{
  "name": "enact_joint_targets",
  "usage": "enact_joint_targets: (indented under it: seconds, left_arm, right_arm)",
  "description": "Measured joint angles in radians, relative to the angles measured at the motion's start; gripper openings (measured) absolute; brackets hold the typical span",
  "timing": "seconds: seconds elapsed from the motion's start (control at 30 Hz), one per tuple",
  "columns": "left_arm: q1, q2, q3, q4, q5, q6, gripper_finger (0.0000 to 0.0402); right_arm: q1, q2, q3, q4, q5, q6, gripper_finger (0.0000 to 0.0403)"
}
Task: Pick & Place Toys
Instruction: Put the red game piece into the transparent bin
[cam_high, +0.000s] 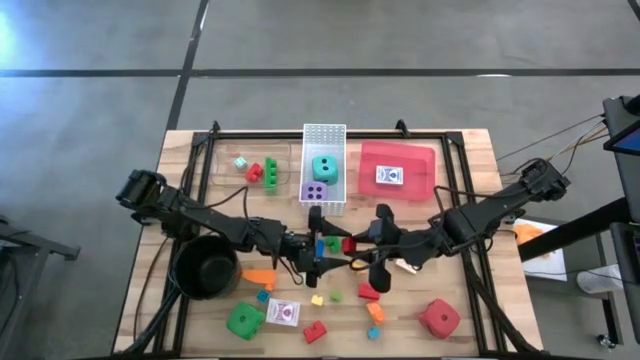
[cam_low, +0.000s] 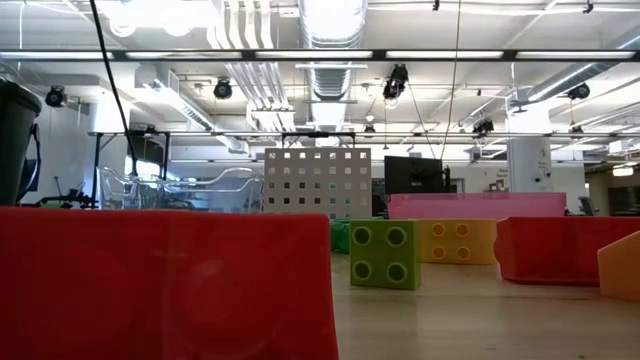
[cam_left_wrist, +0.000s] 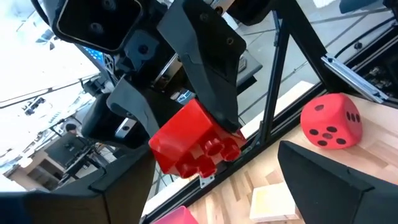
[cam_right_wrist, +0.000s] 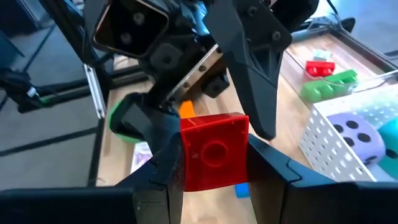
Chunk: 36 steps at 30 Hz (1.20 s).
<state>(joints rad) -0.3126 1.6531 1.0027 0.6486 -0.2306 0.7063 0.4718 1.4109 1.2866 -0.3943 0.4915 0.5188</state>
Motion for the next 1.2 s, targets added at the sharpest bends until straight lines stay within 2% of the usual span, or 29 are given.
enact_joint_targets:
  seconds: [0.2,0.53,0.63,0.87,0.97,1.1,1.2]
  left_arm:
    - [-0.001,0.0,0.0,0.037,0.0,0.0,0.0315]
    - [-0.002,0.0,0.007,0.107,0.006,0.036,0.0215]
    - [-0.003,0.0,0.007,0.108,0.011,0.054,0.0212]
    - [-0.003,-0.002,0.01,0.115,0.002,0.115,0.0245]
    - [-0.005,-0.002,0.01,0.115,-0.001,0.117,0.0224]
    - [-0.006,-0.001,0.01,0.114,-0.001,0.137,0.0173]
    - [-0.008,-0.001,0.009,0.112,-0.001,0.153,0.0167]
  right_arm:
    - [-0.007,0.0,-0.008,0.05,-0.003,0.006,0.0119]
    - [-0.01,0.0,-0.015,0.123,-0.003,-0.002,0.0119]
    - [-0.011,0.001,-0.017,0.139,-0.006,-0.01,0.0119]
    - [-0.021,0.001,-0.018,0.189,-0.006,0.014,0.0119]
    - [-0.024,0.002,-0.021,0.196,-0.009,0.013,0.0119]
    - [-0.026,0.002,-0.026,0.207,-0.016,0.059,0.0119]
    - [-0.029,0.002,-0.031,0.209,-0.017,0.073,0.0119]
